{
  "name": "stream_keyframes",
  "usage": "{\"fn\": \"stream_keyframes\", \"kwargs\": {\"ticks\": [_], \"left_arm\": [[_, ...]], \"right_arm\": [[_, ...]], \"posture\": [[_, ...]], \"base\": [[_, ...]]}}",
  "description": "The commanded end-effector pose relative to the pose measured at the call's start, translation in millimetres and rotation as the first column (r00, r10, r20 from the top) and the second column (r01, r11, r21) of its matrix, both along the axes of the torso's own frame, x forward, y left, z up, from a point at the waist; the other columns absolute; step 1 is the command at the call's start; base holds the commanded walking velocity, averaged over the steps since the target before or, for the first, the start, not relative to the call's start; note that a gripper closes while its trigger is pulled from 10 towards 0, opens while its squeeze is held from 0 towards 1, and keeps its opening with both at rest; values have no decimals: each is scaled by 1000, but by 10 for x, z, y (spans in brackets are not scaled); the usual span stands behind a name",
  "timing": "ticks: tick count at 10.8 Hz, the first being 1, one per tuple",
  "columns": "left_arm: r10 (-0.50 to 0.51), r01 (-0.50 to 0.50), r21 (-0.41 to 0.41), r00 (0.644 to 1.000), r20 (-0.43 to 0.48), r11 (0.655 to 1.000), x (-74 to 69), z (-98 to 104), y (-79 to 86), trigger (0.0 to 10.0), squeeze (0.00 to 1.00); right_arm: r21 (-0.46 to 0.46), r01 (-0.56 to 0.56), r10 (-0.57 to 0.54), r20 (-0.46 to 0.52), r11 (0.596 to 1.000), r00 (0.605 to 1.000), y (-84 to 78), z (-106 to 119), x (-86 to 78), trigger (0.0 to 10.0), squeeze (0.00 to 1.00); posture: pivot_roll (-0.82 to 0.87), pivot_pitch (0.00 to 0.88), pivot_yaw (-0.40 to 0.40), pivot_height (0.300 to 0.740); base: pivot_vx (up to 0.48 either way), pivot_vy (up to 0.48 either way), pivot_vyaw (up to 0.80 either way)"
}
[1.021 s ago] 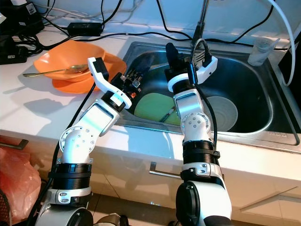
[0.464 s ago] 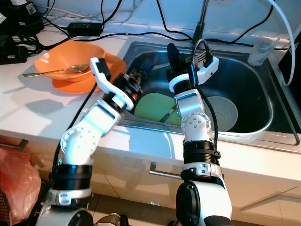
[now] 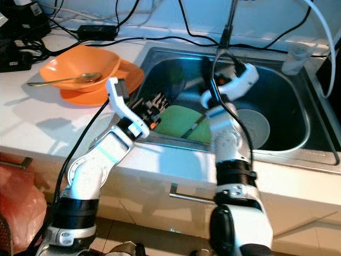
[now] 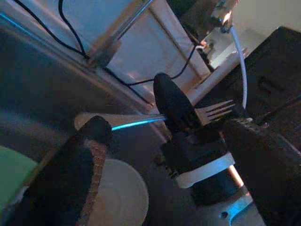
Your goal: Kitchen organization
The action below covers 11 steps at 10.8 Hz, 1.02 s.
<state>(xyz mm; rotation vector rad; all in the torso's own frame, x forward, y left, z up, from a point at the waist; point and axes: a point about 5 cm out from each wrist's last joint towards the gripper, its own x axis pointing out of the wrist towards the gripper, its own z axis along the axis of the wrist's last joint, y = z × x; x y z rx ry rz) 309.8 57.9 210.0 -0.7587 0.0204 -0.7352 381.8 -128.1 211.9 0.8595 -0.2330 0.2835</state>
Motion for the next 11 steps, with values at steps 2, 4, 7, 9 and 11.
{"fn": "stream_keyframes", "kwargs": {"ticks": [2, 4, 7, 9, 11], "left_arm": [[-8, 4, 76, 999, 52, 997, -83, -14, 17, 10000, 1000], [29, -48, 196, 994, 102, 979, -112, -88, 68, 10000, 1000], [57, -85, 257, 991, 118, 963, -133, -143, 93, 10000, 24], [63, -98, 277, 989, 132, 956, -135, -151, 91, 10000, 0], [61, -97, 283, 989, 135, 954, -134, -154, 85, 10000, 0]], "right_arm": [[-270, 74, -71, 19, 960, 997, -133, -91, 6, 0, 0], [-551, 92, -115, -8, 830, 993, -200, -318, -8, 9882, 0], [-686, 34, -116, -74, 727, 990, -185, -571, -22, 10000, 745], [-697, 9, -106, -96, 717, 990, -147, -649, -29, 10000, 1000], [-692, -8, -87, -102, 722, 991, -107, -671, -38, 10000, 1000]], "posture": [[13, 90, -29, 740], [18, 89, -31, 740], [20, 88, -34, 740], [20, 87, -33, 740], [18, 86, -32, 740]], "base": [[0, 0, 0], [0, 0, 0], [0, 0, 0], [0, 0, 0], [0, 0, 0]]}}
